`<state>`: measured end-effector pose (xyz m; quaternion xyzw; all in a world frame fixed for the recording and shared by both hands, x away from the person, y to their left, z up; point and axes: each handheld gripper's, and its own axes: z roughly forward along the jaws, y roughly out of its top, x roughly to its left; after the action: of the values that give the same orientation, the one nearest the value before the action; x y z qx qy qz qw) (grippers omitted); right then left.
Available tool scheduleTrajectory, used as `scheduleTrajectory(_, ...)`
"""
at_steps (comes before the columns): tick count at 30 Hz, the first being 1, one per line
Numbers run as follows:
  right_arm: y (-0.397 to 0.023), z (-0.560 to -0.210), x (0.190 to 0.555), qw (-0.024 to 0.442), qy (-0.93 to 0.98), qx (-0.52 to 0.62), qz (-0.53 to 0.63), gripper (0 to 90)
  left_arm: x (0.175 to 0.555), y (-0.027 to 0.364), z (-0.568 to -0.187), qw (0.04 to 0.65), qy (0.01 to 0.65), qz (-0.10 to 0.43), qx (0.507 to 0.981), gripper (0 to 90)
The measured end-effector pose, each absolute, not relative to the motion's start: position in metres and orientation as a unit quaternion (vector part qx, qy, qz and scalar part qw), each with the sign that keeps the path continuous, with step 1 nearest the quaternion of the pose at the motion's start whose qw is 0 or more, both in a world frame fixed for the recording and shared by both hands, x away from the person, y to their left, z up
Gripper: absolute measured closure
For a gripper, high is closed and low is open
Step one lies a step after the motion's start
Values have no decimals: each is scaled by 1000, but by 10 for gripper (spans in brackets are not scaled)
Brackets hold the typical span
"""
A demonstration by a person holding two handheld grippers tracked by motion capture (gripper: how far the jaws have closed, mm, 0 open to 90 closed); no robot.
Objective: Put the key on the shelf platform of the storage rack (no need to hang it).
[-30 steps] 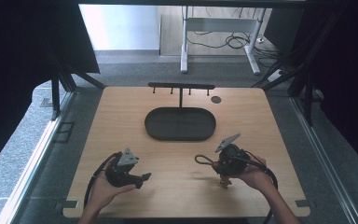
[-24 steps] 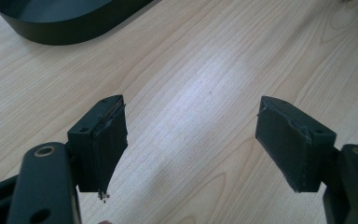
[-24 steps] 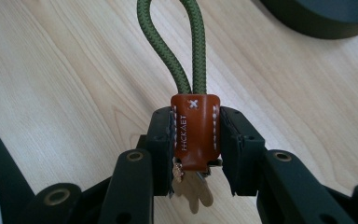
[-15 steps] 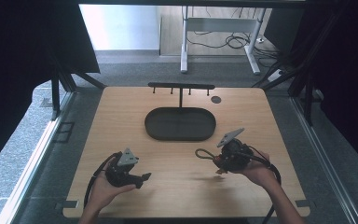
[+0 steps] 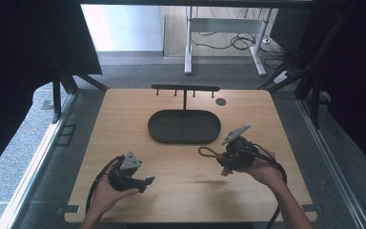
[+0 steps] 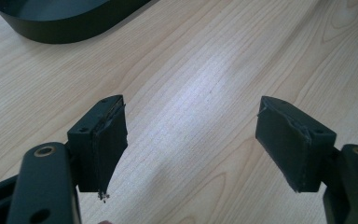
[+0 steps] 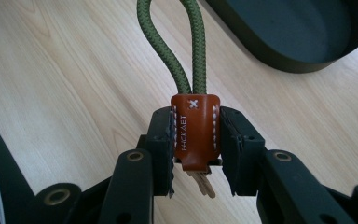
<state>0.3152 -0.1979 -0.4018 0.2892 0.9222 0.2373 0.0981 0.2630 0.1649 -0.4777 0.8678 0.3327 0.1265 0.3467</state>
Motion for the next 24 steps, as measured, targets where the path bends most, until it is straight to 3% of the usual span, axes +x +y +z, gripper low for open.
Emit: scheduleTrajectory(24, -185, -377, 339, 95, 915, 292, 263, 675, 265, 165, -481, 343, 335, 121, 869, 253)
